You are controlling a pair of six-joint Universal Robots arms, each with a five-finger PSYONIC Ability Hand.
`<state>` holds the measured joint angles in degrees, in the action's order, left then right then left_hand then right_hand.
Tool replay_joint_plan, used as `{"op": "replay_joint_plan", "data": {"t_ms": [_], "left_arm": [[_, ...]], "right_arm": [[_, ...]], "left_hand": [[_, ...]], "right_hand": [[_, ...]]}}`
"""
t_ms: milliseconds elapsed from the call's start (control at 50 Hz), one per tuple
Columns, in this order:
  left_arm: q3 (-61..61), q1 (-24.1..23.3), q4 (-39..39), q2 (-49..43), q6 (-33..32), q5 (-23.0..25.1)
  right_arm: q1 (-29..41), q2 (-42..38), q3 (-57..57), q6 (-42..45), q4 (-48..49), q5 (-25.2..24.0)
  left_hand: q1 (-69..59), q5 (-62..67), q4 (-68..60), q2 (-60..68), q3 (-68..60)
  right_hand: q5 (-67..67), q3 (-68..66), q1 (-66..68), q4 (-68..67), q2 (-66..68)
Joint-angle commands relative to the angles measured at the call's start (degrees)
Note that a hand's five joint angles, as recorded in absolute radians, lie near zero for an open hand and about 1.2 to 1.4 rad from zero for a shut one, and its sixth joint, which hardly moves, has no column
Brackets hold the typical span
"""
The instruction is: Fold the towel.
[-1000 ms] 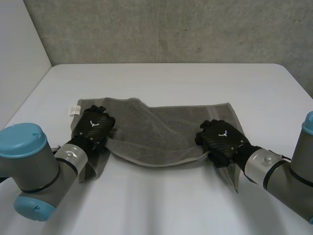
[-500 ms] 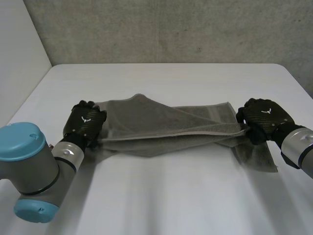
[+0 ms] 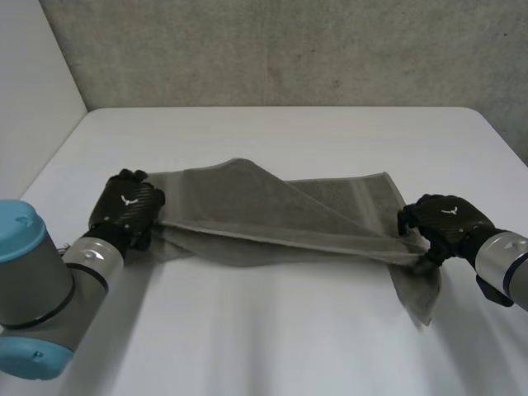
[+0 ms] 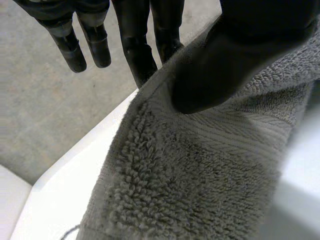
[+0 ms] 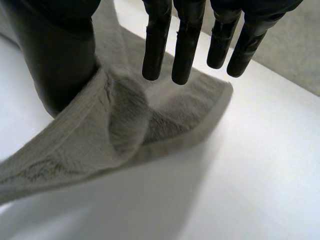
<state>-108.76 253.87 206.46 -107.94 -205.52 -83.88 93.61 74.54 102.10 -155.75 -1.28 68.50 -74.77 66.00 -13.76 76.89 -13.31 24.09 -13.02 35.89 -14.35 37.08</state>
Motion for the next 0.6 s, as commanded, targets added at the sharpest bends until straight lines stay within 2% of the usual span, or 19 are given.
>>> {"op": "replay_joint_plan", "data": {"t_ms": [20, 120, 200, 240, 260, 300, 320, 340, 420, 460, 480, 520, 600], "left_arm": [[0.39, 0.84, -0.09, 0.36, 0.21, -0.14], [0.39, 1.11, -0.09, 2.03, 0.21, -0.14], [0.3, 3.3, -0.09, 3.35, 0.3, -0.14], [-0.05, 4.27, -0.26, 4.05, 0.21, -0.05], [-0.05, 4.27, -0.26, 4.05, 0.21, -0.05], [-0.31, 4.27, -0.7, 4.14, 0.21, -0.05], [-0.49, 4.01, -1.31, 4.14, 0.3, -0.05], [-0.75, 3.74, -2.1, 4.22, 0.38, -0.05], [-1.63, 3.57, -4.48, 5.46, 0.56, 0.12], [-2.16, 3.74, -7.46, 8.16, 0.47, 1.61], [-2.16, 3.74, -7.47, 8.18, 0.47, 1.62], [-2.16, 4.09, -8.97, 9.85, 0.47, 2.85], [-1.55, 6.02, -14.31, 16.33, 0.65, 6.97]], "right_arm": [[-0.36, -1.15, -0.06, 0.01, 0.14, 1.64], [-0.53, -1.59, 0.12, 0.01, 0.05, 2.25], [-0.8, -1.42, 0.47, -0.26, 0.05, 1.9], [-0.8, -1.33, 0.99, -0.78, 0.14, 0.94], [-0.8, -1.33, 1.0, -0.78, 0.14, 0.93], [-0.45, -1.24, 1.35, -0.52, 0.05, 0.15], [-0.44, -1.24, 1.35, -0.52, 0.05, 0.14], [-0.36, -1.15, 1.35, -0.26, -0.47, -0.2], [-0.44, -0.19, 0.91, 0.71, -3.82, -2.76], [-1.14, 3.92, -1.1, 4.64, -10.46, -5.56], [-1.15, 3.94, -1.11, 4.66, -10.5, -5.57], [-3.33, 8.23, -4.35, 10.7, -17.06, -6.45], [-6.42, 11.77, -7.53, 15.48, -21.57, -7.41]], "left_hand": [[-5.23, 4.0, 3.76, 3.11, 3.31], [-5.23, 4.0, 3.76, 3.11, 3.31], [-5.23, 4.0, 3.76, 3.11, 3.31], [-5.23, 4.0, 3.76, 3.11, 3.31], [-5.23, 4.0, 3.76, 3.11, 3.31], [-5.23, 4.0, 3.76, 3.11, 3.31], [-5.23, 4.0, 3.76, 3.11, 3.31], [-5.23, 4.0, 3.76, 3.11, 3.31], [-5.23, 4.0, 3.76, 3.11, 3.31], [-5.23, 4.0, 3.76, 3.11, 3.31], [-5.23, 4.0, 3.76, 3.11, 3.31], [-5.23, 4.0, 3.76, 3.11, 3.31], [-5.23, 4.0, 3.76, 3.11, 3.31]], "right_hand": [[0.22, 3.02, -1.58, 4.35, -2.77], [0.89, 3.02, -0.91, 4.35, -2.1], [3.41, 3.02, 1.62, 4.35, 0.43], [21.48, 3.02, 19.68, 4.35, 18.49], [21.58, 3.02, 19.78, 4.35, 18.59], [39.49, 3.02, 37.69, 4.35, 36.5], [39.58, 3.02, 37.78, 4.35, 36.59], [45.85, 3.02, 44.05, 4.35, 42.86], [45.91, 3.02, 44.11, 4.35, 42.92], [45.91, 3.02, 44.11, 4.35, 42.92], [45.91, 3.02, 44.11, 4.35, 42.92], [45.91, 3.02, 44.11, 4.35, 42.92], [45.91, 3.02, 44.11, 4.35, 42.92]]}}
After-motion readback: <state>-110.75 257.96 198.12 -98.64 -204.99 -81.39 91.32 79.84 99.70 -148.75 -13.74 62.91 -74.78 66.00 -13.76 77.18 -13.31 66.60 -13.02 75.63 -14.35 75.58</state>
